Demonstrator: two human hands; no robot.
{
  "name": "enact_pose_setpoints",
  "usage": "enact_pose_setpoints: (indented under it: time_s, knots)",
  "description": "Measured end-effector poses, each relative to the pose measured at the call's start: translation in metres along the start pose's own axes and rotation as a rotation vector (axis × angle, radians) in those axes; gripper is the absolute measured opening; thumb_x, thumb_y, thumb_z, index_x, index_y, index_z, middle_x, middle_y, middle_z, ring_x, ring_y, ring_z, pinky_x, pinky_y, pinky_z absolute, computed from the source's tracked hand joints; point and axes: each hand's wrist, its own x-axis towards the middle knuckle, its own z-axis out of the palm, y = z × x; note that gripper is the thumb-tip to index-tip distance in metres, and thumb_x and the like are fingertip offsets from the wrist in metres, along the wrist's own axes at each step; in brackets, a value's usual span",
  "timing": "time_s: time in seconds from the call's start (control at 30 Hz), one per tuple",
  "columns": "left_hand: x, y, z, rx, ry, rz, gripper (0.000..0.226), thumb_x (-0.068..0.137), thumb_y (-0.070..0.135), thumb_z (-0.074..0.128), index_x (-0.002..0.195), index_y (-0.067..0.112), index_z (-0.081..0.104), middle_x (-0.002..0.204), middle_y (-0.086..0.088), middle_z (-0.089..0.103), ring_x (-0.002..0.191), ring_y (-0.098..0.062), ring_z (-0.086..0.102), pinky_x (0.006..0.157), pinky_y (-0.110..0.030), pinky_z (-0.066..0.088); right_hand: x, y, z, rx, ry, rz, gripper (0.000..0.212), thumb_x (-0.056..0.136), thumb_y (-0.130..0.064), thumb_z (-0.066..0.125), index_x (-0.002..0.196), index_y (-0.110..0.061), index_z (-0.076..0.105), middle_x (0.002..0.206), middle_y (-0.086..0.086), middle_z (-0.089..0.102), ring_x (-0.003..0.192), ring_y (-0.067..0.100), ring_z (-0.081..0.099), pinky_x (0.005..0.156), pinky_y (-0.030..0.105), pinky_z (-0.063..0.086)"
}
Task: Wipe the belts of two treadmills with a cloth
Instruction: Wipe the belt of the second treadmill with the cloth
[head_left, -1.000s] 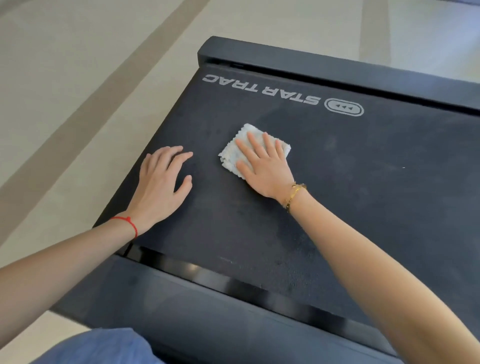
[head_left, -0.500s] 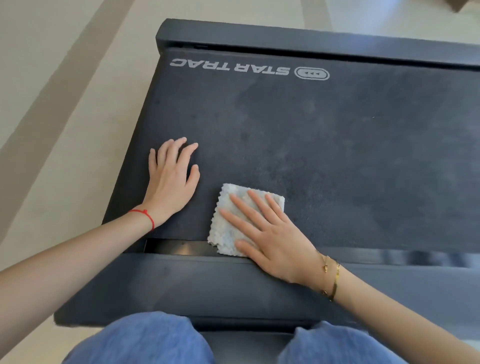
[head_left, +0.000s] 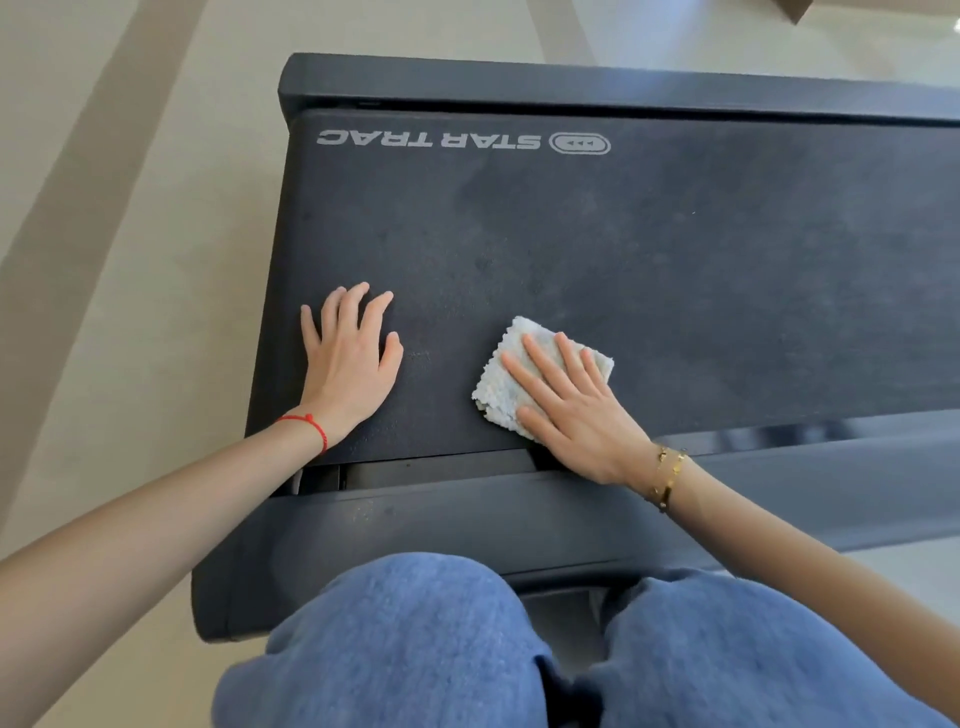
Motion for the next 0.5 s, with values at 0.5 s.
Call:
enact_pose_setpoints:
  time_s: [0.5]
  knots:
    - [-0.007,-0.011,0.002,-0.051,0.067,-0.047,0.047,0.100,0.023,0.049,0.146,0.014,0.046,0.154,-0.010,0.039,0.147,-0.029,0.028,0.121,-0.062,0.009,0.123,-0.003,-0.014,0.046,0.056,0.052,0.054,0.104,-0.047,0.025,0.156,-0.040,0.010,0.166,-0.009,0.000,0.152,0.030,-0.010,0.119,0.053,-0.014]
